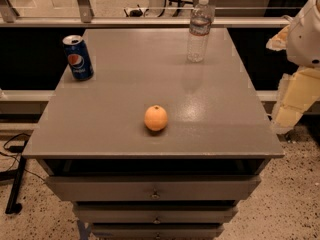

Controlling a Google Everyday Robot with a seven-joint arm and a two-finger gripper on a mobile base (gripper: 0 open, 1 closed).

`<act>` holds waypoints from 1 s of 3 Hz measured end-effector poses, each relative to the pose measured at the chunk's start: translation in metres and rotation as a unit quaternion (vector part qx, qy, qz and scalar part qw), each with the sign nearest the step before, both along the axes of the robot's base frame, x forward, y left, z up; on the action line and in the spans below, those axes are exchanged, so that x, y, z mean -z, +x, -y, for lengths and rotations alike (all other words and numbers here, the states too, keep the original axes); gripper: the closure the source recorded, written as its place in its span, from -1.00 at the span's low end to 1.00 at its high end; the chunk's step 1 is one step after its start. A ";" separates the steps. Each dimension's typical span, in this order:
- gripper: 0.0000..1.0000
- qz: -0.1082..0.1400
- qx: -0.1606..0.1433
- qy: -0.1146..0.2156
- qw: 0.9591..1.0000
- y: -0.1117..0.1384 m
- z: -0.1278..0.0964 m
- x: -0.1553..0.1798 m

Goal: Move orange near water bottle

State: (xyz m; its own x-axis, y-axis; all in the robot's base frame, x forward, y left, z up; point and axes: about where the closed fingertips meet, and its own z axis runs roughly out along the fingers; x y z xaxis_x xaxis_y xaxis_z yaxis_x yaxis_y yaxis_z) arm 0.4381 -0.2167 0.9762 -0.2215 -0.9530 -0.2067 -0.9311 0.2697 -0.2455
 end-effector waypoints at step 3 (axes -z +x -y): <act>-1.00 0.011 -0.031 0.100 0.994 0.017 -0.041 0.021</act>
Offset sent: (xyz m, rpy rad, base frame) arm 0.0187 0.0347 -0.0266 0.2262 -0.0270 0.0229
